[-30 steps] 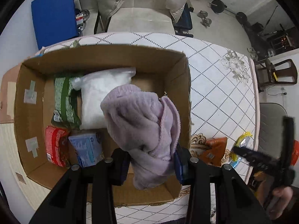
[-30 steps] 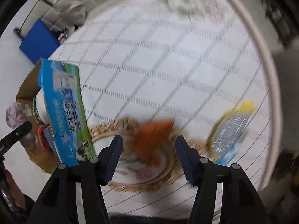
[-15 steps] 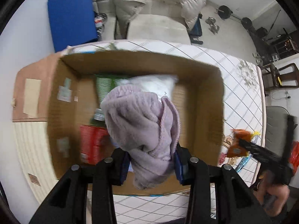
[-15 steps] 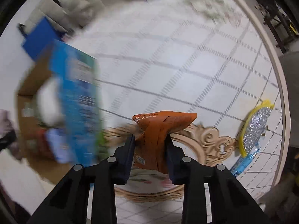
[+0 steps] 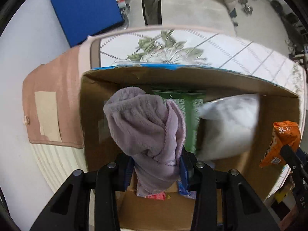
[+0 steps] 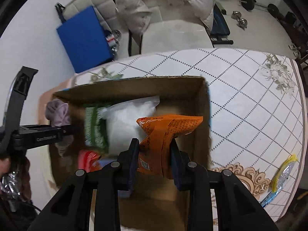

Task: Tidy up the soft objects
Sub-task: 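Place the towel and orange bag into the box and open both grippers, then grasp the silver sponge with the left gripper while the right grasps the blue tube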

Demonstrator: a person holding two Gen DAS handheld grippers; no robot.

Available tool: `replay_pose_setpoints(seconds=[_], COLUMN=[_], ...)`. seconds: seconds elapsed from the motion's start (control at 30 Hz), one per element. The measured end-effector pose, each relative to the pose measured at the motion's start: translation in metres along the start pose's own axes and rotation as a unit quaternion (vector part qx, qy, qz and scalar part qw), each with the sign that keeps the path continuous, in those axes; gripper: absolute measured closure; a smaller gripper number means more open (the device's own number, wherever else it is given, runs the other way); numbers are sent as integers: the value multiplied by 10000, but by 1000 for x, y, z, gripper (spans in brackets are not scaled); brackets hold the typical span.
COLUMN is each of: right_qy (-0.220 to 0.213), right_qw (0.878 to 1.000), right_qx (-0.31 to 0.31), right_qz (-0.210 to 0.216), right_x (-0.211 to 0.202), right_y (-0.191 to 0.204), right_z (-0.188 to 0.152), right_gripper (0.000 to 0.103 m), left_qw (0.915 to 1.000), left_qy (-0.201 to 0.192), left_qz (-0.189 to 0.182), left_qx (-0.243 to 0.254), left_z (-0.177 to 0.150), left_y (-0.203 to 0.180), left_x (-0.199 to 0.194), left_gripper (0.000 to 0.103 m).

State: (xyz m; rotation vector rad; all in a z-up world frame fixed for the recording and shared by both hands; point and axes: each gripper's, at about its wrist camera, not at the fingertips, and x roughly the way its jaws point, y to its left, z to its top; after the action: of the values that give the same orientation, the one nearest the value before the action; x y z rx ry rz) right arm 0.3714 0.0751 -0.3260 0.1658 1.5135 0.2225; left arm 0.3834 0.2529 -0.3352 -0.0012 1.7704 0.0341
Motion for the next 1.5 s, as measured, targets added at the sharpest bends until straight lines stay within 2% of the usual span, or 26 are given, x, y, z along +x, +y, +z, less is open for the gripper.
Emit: replay_pose_setpoints(seconds=[0.1,0.33,0.4,0.43,0.47,0.5,0.6,0.63,0.73,0.77,1.07,1.3,1.5], right_qy=[76,241,284,284,294,305,289,285,238,219,-354,-892,-1051], right_qw=[9999,9993,9990,9990,9991,9991,9991,9991,9991,9991,9978,9923,9926], right_qx=[93,128,159,175,178,176,130,87,-70,-111,-307,-440,-407], right_qz=[-70,-274,-320,-307,-262,-246,-293,-290,-336,-350,-470,-742,-453], right_x=[18,43,43,42,41,39,30,26,12,7,-46,-95,-131], right_y=[-1,-5,-5,-4,-5,-5,-5,-5,-3,-2,0,-2,-5], right_z=[7,19,20,21,21,20,16,13,1,-4,-70,-121,-157], right_gripper=[70,68,50,32,24,23,20,15,7,0,0,0,0], left_qw=[9998,9996,9996,9996,9996,9995,9990,9986,9975,9970,9863,9714,9626], left_qy=[150,271,266,247,218,154,-172,-262,-520,-603,-1578,-2341,-2685], left_qz=[158,108,-7,-58,-138,-234,-364,-404,-435,-434,-428,-176,-72], left_qx=[-21,8,-55,-86,-98,-108,-177,-203,-205,-193,-233,-352,-355], left_z=[12,17,13,12,10,8,-2,-8,-28,-36,-120,-181,-220], left_y=[7,5,6,7,6,6,5,4,-2,-4,-24,-35,-42], left_x=[16,21,18,15,11,6,-11,-17,-30,-34,-80,-121,-144], left_gripper=[66,63,57,48,42,30,15,11,4,2,1,1,1])
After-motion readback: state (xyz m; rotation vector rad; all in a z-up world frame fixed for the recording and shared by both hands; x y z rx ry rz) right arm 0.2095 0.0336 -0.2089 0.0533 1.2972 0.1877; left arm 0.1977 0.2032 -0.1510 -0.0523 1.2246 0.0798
